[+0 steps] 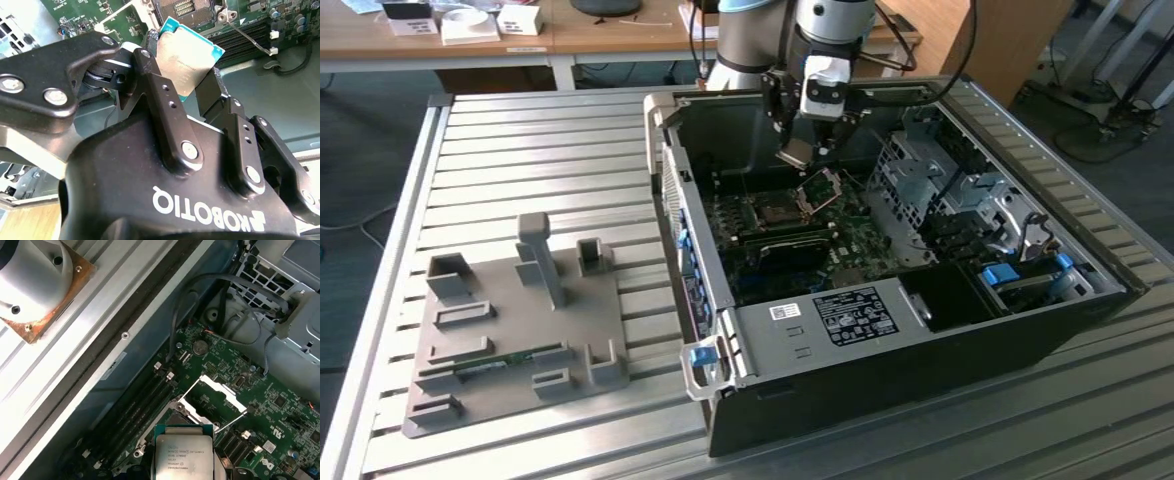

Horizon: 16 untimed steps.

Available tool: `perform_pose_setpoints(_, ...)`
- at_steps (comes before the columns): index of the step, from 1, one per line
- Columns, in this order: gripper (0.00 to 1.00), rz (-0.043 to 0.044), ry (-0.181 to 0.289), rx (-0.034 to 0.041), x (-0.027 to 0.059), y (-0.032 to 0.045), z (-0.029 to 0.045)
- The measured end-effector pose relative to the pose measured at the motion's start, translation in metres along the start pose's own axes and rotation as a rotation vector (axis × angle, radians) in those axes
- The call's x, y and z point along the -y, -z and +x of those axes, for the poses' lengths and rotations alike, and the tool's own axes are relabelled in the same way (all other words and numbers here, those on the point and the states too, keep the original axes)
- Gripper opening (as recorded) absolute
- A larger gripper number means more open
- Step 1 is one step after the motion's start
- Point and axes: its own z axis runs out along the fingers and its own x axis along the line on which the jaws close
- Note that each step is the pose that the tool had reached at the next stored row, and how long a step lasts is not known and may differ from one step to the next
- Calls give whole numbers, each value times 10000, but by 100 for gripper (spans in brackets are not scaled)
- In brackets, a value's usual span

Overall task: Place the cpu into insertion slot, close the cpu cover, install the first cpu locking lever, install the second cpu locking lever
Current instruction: 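Place the cpu into insertion slot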

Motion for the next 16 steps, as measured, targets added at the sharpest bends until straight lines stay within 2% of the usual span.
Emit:
perform_pose_setpoints(8, 54, -3, -51, 4, 0, -2, 0)
perform_pose_setpoints(16, 54, -17, -804, 70, 0, -7, 0)
